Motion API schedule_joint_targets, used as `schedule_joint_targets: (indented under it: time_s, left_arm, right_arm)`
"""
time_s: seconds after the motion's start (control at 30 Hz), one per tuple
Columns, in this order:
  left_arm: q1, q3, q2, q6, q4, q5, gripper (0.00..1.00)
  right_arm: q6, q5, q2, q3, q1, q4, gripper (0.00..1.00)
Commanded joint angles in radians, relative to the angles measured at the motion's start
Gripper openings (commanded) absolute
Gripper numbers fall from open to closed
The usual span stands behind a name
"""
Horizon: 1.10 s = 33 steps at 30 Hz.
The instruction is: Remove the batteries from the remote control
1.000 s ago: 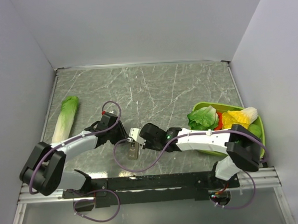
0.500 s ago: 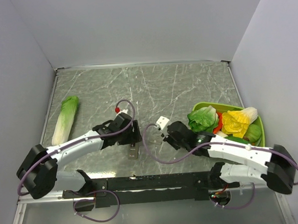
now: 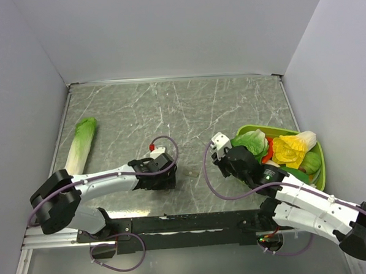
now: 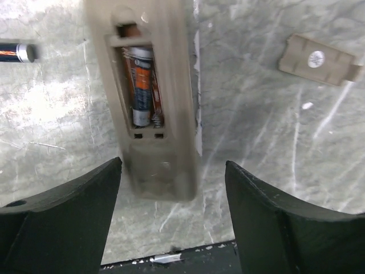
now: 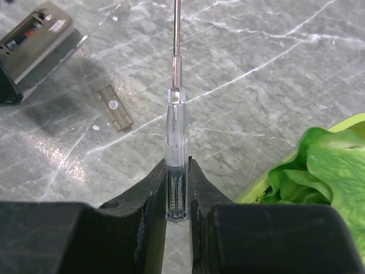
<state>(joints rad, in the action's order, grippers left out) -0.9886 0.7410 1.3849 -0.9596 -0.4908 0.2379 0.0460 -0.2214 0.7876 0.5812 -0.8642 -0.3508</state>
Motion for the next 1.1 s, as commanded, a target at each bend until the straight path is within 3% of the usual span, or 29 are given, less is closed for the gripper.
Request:
schedule_joint_targets:
  time_s: [0.0, 0.5, 0.63, 0.87, 1.07]
  left_arm:
    - [-0.007, 0.0, 0.043, -0.021, 0.017, 0.03, 0.76]
    - [-0.007, 0.003, 0.077, -0.016, 0.021, 0.069, 0.6]
    - [-0.013, 0.03, 0.097, -0.022, -0.002, 0.086, 0.67]
    - [-0.018, 0.064, 0.141, -0.022, -0.034, 0.098, 0.67]
    - [-0.028, 0.069, 0.171, -0.031, -0.029, 0.086, 0.55]
  right_arm:
    - [-0.005, -0.03, -0.03, 0.005, 0.011, 0.013, 0.0]
    - [0.014, -0.049, -0.06, 0.002, 0.019, 0.01, 0.0]
    - [0.02, -0.061, -0.073, 0.005, 0.017, 0.007, 0.0]
    - [0.032, -0.072, -0.096, 0.011, 0.019, 0.003, 0.0]
    - [0.038, -0.078, -0.103, 0.017, 0.019, -0.008, 0.0]
